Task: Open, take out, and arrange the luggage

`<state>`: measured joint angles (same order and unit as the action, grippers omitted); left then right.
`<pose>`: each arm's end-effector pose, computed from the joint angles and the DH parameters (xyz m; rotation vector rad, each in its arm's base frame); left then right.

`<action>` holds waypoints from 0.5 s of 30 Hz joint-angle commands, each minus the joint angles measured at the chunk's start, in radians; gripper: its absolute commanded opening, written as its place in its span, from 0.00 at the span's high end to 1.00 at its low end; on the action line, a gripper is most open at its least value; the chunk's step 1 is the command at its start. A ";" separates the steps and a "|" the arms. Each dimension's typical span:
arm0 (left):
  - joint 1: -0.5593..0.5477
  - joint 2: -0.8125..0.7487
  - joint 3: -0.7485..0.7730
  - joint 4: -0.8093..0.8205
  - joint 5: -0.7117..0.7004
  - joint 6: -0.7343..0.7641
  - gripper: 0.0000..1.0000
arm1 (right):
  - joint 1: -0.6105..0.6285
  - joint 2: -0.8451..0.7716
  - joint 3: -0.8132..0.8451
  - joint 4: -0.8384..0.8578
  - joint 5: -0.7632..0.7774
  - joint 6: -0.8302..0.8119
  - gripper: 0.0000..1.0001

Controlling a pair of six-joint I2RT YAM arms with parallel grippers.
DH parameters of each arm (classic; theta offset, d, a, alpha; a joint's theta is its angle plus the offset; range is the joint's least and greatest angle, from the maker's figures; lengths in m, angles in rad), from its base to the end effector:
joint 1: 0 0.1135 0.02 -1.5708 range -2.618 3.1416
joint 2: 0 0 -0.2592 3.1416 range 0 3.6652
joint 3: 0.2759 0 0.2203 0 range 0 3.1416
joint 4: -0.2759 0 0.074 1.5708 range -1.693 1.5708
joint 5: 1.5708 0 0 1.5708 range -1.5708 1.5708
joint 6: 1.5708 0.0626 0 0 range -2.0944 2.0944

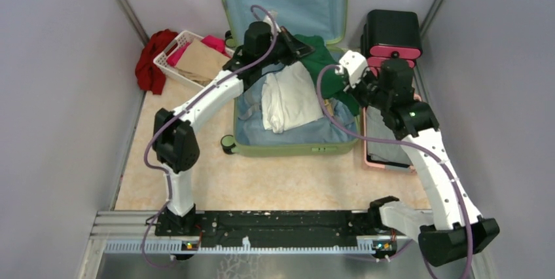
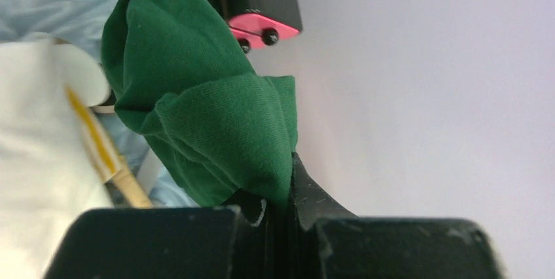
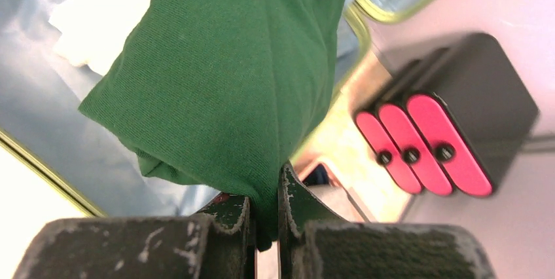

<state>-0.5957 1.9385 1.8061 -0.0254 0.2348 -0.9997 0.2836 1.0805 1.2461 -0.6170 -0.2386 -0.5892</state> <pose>0.3763 -0.2726 0.3657 -0.1962 1.9228 -1.3332 0.2056 0.0753 0.3775 -0.9830 1.7518 0.0463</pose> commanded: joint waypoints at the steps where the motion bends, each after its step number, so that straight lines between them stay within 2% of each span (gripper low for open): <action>1: -0.059 0.100 0.096 0.128 0.050 -0.036 1.00 | -0.064 -0.107 0.037 -0.050 0.094 -0.060 1.00; 9: -0.169 0.359 0.345 0.234 0.123 -0.135 1.00 | -0.230 -0.245 -0.052 -0.105 0.204 -0.157 1.00; 12: -0.200 0.439 0.421 0.282 0.127 -0.170 1.00 | -0.370 -0.285 -0.101 -0.101 0.194 -0.217 1.00; 15: -0.225 0.510 0.479 0.346 0.126 -0.209 1.00 | -0.541 -0.298 -0.129 -0.103 0.105 -0.281 1.00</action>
<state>-0.8085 2.3859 2.1899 0.1791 0.3489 -1.1446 -0.0887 0.8127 1.1301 -0.7502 -0.0990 -0.7639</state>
